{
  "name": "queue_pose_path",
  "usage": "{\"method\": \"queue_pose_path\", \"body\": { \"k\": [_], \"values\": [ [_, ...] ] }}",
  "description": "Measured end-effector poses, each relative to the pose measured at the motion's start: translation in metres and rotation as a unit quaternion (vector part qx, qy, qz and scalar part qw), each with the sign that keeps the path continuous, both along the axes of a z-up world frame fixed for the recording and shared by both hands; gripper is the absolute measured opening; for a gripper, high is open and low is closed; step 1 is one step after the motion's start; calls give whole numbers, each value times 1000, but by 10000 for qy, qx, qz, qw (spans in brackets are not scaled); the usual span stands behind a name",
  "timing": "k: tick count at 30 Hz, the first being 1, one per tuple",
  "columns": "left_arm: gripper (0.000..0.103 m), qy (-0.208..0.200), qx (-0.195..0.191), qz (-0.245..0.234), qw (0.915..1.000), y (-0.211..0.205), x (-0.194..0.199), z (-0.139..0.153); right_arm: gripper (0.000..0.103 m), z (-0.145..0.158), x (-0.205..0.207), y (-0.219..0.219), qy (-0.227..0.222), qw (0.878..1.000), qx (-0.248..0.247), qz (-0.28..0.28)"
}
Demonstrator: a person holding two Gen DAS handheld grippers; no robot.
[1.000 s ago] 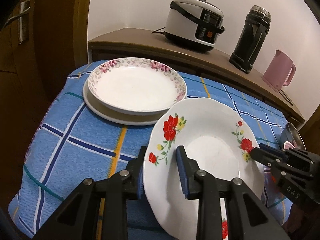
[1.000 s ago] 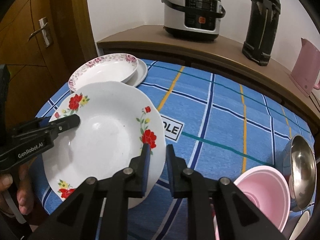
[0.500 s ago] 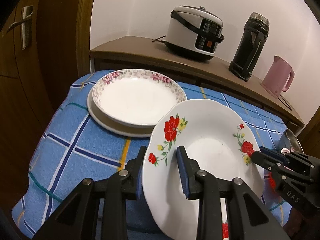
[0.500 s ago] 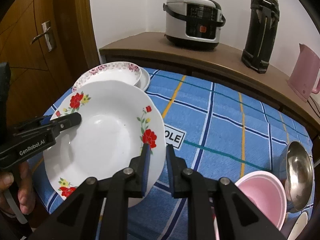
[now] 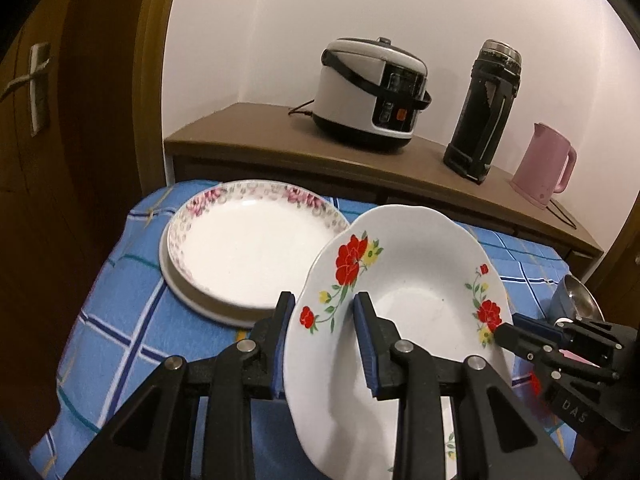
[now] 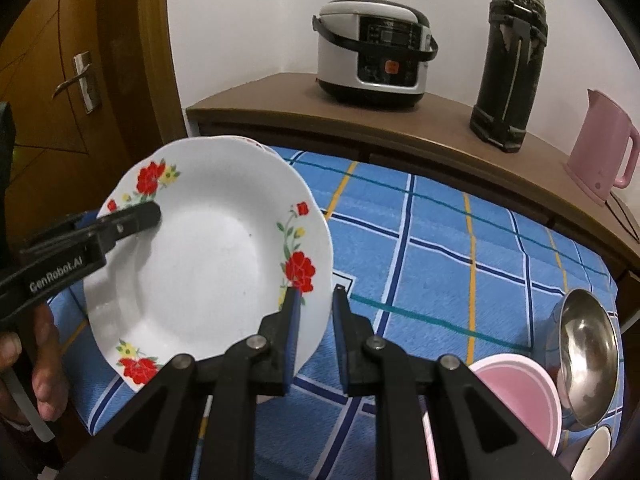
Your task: Organize plates and bowls
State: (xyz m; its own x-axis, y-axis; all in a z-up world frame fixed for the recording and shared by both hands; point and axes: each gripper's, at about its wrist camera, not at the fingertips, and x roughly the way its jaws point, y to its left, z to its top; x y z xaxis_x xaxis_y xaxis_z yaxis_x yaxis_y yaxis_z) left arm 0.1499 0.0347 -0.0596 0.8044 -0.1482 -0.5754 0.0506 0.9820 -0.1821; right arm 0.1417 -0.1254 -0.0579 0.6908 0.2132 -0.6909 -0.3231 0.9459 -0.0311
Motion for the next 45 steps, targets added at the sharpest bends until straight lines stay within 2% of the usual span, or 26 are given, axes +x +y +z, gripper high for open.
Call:
{"method": "queue_pose_path", "body": {
  "k": [11, 27, 45],
  "values": [
    [34, -211, 10, 33, 9998, 7, 11, 8, 17, 7, 8, 8, -255, 9997, 40, -18],
    [37, -602, -201, 249, 9977, 33, 34, 16, 17, 22, 22, 29, -536, 9985, -29, 52],
    [37, -869, -282, 456, 9948, 57, 43, 28, 17, 25, 37, 47, -608, 9979, -162, 157]
  ]
}}
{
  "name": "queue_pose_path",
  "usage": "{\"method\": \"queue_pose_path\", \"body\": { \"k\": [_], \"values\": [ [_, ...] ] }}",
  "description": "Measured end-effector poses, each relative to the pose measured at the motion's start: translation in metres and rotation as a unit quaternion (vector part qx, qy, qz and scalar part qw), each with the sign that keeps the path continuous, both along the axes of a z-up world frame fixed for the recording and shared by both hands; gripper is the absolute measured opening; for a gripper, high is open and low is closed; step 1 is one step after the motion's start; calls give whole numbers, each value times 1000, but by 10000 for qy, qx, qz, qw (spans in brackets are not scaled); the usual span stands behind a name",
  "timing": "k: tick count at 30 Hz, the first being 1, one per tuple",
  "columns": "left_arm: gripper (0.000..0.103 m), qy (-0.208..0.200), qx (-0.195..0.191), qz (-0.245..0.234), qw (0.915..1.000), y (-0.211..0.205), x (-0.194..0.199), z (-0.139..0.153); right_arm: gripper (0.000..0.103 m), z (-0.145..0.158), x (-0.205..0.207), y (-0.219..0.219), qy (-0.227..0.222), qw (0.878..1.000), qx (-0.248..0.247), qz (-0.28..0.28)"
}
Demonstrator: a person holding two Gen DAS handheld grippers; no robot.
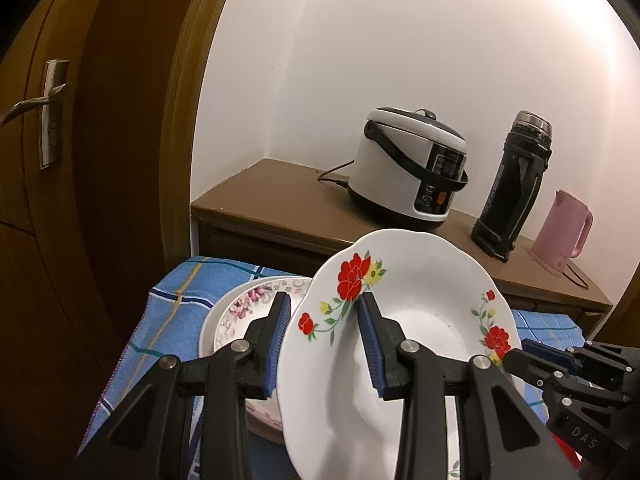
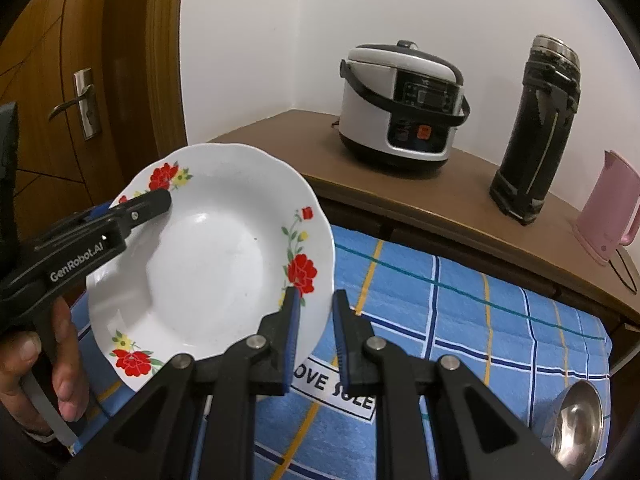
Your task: Organize plates and bowls
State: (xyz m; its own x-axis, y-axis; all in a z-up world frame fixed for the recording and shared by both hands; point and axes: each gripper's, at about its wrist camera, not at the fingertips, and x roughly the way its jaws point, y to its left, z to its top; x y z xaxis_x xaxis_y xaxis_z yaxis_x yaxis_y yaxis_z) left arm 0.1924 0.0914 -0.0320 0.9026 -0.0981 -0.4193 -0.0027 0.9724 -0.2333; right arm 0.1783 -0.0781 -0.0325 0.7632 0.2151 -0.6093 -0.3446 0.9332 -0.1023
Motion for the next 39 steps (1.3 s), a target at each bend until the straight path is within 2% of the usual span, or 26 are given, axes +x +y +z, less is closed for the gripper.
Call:
{"method": "queue_pose_path", "body": {
  "k": [12, 29, 36, 39],
  "values": [
    [37, 30, -68, 128, 9999, 8, 3, 5, 17, 7, 8, 9, -46, 9999, -61, 132],
    [37, 57, -268, 206, 9994, 19, 22, -4, 17, 7, 29, 20, -45, 9998, -159, 133],
    [37, 58, -286, 297, 9991, 24, 24, -4, 17, 0, 32, 27, -22, 9998, -139, 166],
    [39, 92, -183, 388, 9990, 23, 26, -6, 17, -2, 33, 31, 5, 9997, -162, 168]
  ]
}}
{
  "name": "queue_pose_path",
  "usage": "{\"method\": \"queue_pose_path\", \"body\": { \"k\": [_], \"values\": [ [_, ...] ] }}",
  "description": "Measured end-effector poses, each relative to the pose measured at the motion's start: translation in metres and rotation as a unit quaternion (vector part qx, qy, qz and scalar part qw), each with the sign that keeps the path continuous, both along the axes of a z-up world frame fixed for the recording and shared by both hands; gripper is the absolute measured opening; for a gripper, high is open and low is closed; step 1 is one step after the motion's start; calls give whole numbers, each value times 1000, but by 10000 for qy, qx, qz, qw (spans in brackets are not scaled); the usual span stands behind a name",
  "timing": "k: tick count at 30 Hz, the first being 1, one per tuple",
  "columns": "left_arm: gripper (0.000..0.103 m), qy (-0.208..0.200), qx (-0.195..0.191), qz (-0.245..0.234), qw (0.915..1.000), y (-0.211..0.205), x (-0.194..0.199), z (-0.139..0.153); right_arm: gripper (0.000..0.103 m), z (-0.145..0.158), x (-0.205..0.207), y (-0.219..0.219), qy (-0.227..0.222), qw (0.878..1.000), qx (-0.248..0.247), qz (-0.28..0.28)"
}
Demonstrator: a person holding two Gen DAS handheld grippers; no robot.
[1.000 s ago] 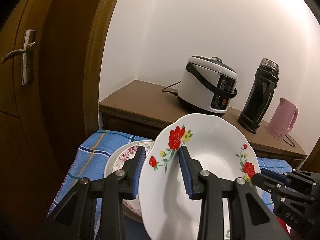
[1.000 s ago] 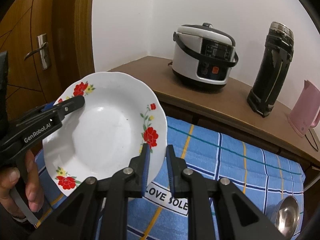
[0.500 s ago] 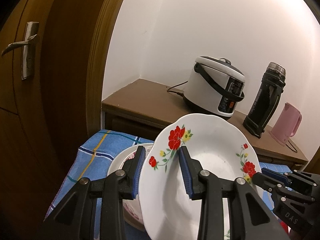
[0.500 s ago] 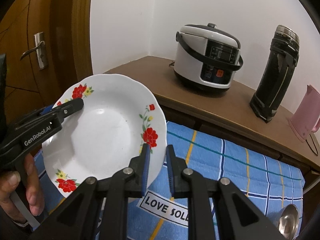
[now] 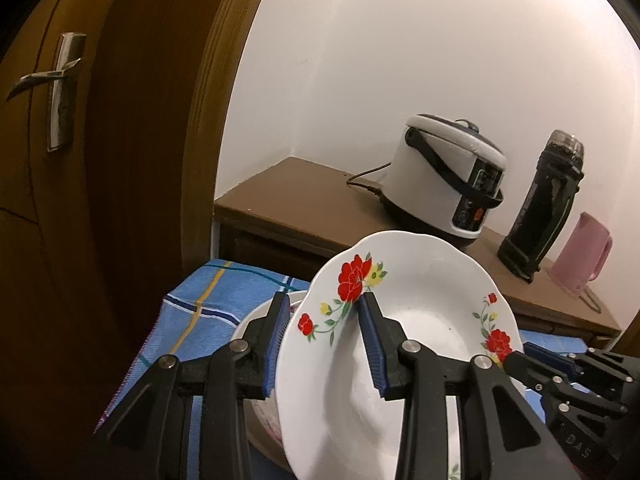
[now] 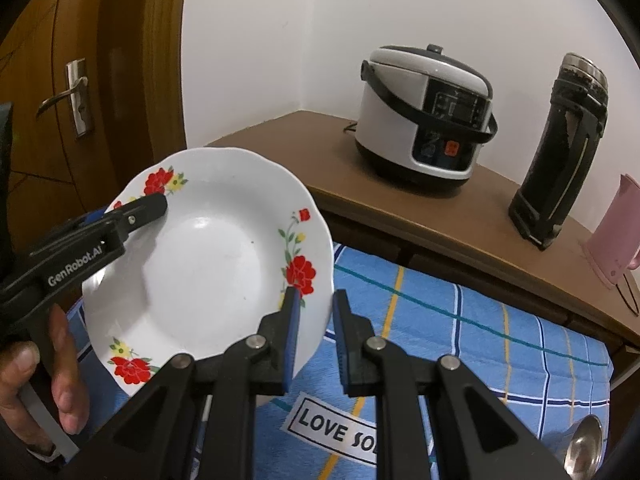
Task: Organize plates and bowls
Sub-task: 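Lower the red-rose plate with both grippers onto the pink-floral plate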
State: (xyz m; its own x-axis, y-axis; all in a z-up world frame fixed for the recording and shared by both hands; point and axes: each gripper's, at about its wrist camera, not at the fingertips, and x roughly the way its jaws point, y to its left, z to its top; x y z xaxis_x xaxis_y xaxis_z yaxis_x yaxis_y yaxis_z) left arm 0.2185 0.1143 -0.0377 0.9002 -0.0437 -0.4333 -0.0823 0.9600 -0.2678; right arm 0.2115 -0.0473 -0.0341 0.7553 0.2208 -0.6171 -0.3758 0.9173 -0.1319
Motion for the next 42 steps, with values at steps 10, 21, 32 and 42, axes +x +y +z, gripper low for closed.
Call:
{"method": "queue_pose_path", "body": {
  "k": [10, 21, 32, 42],
  "values": [
    [39, 179, -195, 123, 9996, 11, 6, -8, 17, 11, 4, 12, -152, 9998, -82, 93],
    [39, 389, -237, 301, 9985, 16, 14, -16, 17, 5, 16, 20, 33, 9998, -125, 127],
    [39, 486, -68, 353, 9982, 13, 22, -21, 18, -14, 33, 20, 414, 9991, -117, 48],
    [39, 550, -181, 374, 9976, 17, 25, -24, 18, -18, 39, 22, 464, 9988, -131, 11]
  ]
}}
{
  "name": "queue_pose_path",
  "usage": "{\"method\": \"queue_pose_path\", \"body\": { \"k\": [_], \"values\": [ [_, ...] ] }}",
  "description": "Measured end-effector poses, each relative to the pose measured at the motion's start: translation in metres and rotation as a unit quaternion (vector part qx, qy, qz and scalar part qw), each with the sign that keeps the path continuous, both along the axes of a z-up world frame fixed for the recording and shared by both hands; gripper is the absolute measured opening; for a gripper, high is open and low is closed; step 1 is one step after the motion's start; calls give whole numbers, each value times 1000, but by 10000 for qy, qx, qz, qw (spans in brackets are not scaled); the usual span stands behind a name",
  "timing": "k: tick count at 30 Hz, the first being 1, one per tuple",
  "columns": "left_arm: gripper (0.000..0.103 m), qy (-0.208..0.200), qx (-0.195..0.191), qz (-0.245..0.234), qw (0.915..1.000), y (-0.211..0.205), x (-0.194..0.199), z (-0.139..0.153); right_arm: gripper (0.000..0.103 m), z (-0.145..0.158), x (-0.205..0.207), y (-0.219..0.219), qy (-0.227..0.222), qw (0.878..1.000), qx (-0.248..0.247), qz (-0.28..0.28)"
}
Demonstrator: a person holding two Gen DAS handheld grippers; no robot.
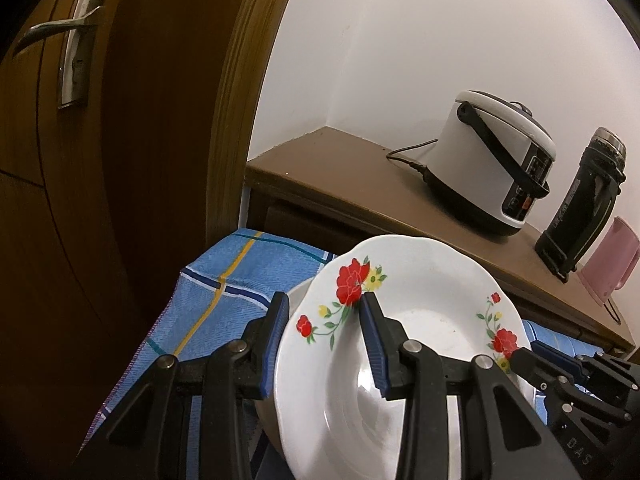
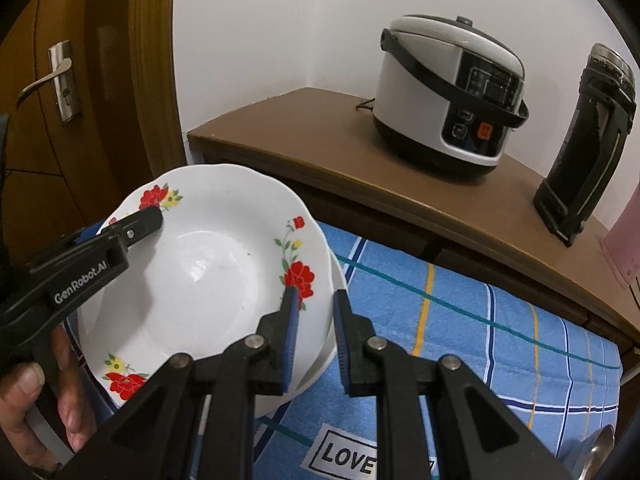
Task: Organize plates and bowls
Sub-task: 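Lower the red-rose plate with both grippers onto the pink-floral plate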
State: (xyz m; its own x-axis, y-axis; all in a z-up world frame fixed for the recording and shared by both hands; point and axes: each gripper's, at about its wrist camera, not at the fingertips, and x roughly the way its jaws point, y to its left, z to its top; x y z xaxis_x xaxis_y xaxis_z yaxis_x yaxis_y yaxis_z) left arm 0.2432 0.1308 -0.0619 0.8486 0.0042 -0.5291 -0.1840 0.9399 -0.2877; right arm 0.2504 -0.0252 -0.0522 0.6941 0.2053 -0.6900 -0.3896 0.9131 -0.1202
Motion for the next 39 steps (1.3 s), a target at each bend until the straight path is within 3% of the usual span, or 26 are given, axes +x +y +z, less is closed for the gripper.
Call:
{"method": "queue_pose_path", "body": {
  "k": [39],
  "values": [
    [39, 205, 25, -18, 9998, -4, 9, -6, 18, -10, 14, 6, 156, 9998, -74, -106]
  ]
}}
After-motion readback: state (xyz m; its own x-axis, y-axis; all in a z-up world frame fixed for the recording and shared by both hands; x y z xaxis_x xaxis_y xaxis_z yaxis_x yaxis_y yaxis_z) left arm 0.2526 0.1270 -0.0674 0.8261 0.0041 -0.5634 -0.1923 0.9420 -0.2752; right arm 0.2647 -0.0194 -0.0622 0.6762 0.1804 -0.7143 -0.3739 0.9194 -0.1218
